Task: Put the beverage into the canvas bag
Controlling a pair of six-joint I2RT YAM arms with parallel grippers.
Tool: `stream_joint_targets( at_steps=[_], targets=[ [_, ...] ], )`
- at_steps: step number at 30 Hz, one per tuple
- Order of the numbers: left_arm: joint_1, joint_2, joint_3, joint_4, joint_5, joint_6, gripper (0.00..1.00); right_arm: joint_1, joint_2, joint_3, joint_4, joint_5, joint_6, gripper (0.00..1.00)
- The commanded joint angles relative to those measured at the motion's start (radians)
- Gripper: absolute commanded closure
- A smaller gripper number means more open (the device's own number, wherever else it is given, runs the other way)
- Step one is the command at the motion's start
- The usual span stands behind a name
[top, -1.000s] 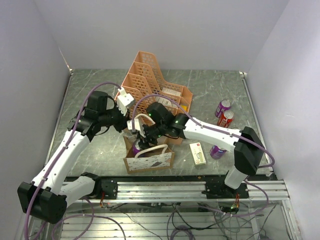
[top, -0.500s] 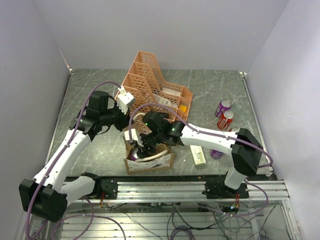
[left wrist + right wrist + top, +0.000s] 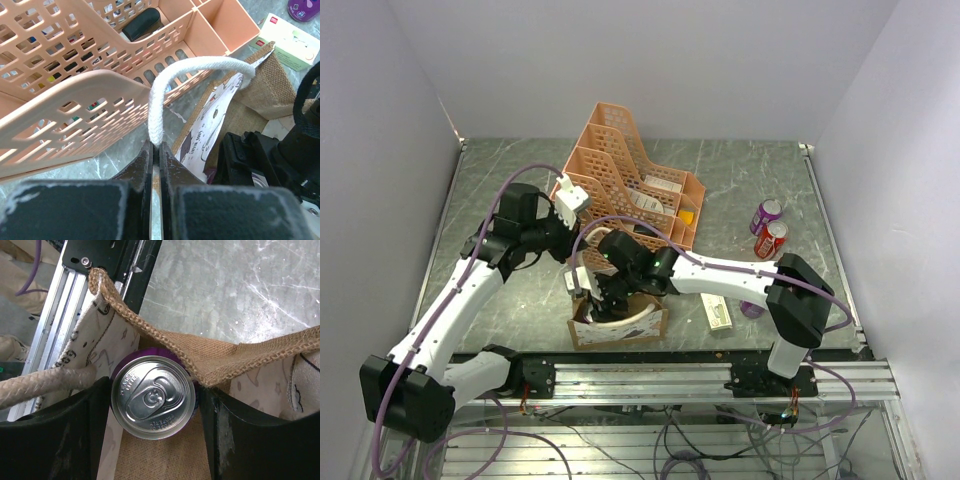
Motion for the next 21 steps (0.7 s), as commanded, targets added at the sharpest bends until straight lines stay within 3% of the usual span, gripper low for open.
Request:
stream_joint_targets(
  at_steps=[1, 4, 7, 14, 21],
  targets=[
    [0.005, -0.014, -0.016, 0.034, -0.006, 0.005, 0.93, 0.015, 0.004, -0.004, 0.045, -0.010, -0.018, 0.83],
    [0.005, -0.021, -0.017, 0.032, -0.005, 0.010, 0.93, 0.017, 0.008, -0.010, 0.038, -0.007, -0.027, 0.72],
    [0.005, -0.032, -0.021, 0.033, -0.006, 0.017, 0.93, 0.021, 0.008, -0.010, 0.031, 0.006, -0.035, 0.53],
    [0.005, -0.045, -0.029, 0.031, -0.005, 0.032, 0.93, 0.022, 0.001, 0.012, 0.011, 0.025, -0.047, 0.34],
    [0.005, -0.051, -0.029, 0.027, -0.004, 0.038, 0.93, 0.024, -0.006, 0.041, -0.013, 0.035, -0.057, 0.26]
  ],
)
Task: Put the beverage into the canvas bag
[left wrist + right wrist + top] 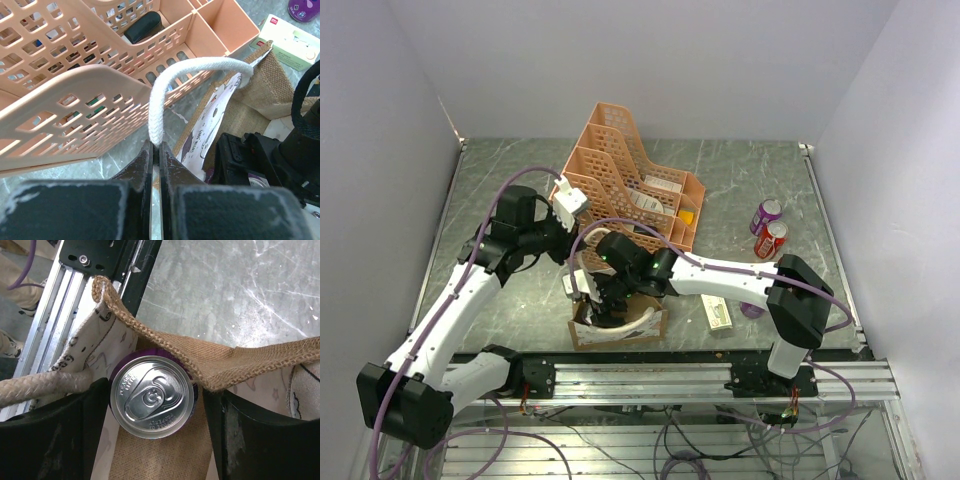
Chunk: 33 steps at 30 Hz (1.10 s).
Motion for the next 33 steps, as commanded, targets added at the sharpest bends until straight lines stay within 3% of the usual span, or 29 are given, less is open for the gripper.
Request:
stream_joint_targets(
  at_steps=[1, 11, 33],
  targets=[
    [0.005, -0.019, -0.012, 0.017, 0.003, 0.018, 0.93, 0.008, -0.008, 0.037, -0.011, 0.016, -0.024, 0.25],
    [0.005, -0.034, -0.017, 0.018, -0.001, 0.025, 0.93, 0.009, -0.072, 0.004, 0.000, 0.052, -0.044, 0.19],
    [0.005, -0.022, -0.008, 0.013, 0.034, 0.054, 0.93, -0.004, -0.294, -0.135, 0.041, 0.175, -0.107, 0.18]
  ],
)
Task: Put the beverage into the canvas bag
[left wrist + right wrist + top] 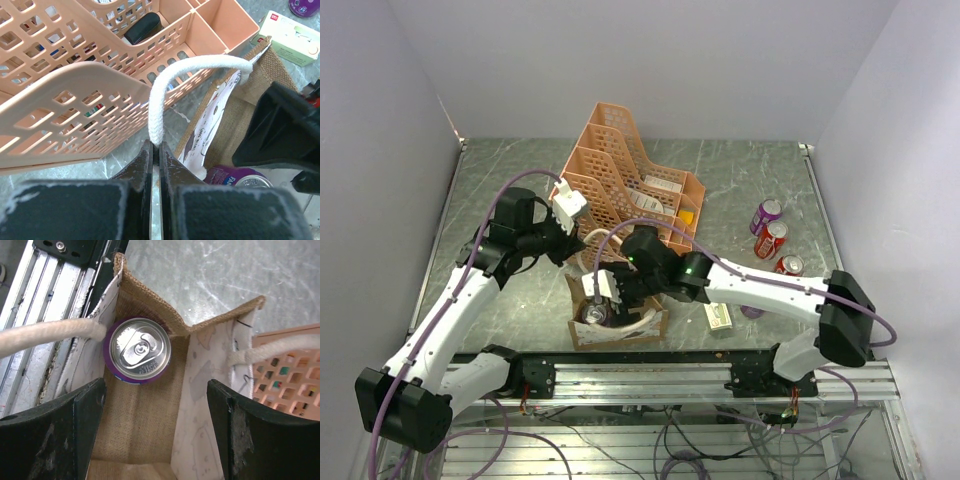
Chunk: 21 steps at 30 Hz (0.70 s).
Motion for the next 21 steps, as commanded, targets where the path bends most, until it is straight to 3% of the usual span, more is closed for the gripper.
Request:
stream_joint_targets(
  at_steps=[1, 14, 21],
  targets=[
    [0.005, 0.002, 0.003, 0.012, 0.028, 0.026, 0.93, -0.010, -0.097, -0.030, 0.037, 0.022, -0.008, 0.18],
    [0.005, 0.036, 0.037, -0.016, 0.030, 0.104, 0.93, -0.158, -0.247, -0.050, 0.051, -0.031, 0.045, 0.18],
    [0.005, 0.008, -0.005, 0.020, 0.049, 0.085, 0.93, -0.384, -0.351, -0.040, 0.031, -0.147, 0.133, 0.18]
  ],
)
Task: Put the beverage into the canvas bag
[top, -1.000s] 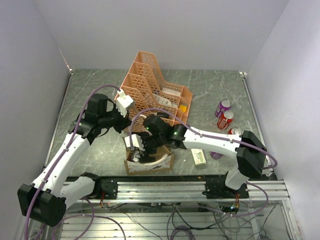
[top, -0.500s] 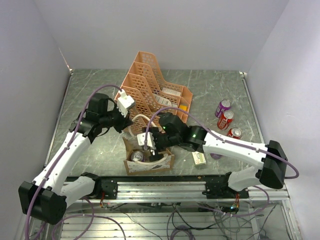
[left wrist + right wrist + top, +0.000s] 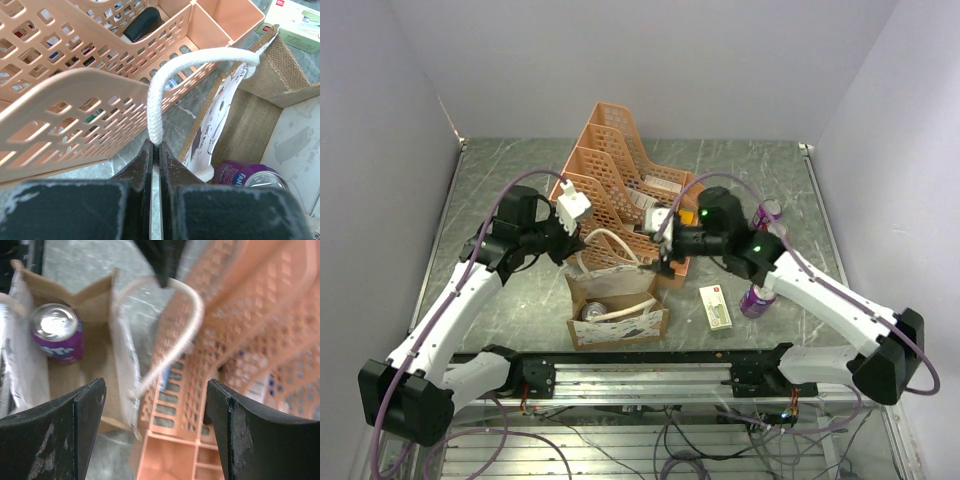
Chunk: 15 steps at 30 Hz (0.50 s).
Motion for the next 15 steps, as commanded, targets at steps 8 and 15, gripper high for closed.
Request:
stream_joint_targets(
  at_steps=[8, 15],
  targets=[
    [-0.002, -0.084, -0.058, 0.058, 0.047, -0.001, 0.93, -0.337, -0.218, -0.047, -0.117, 0.070, 0.115, 0.18],
    [-0.013, -0.103, -0.082, 0.075, 0.047, 0.004, 0.93, -0.395, -0.248, -0.034, -0.435, 0.268, 0.074, 0.17]
  ],
)
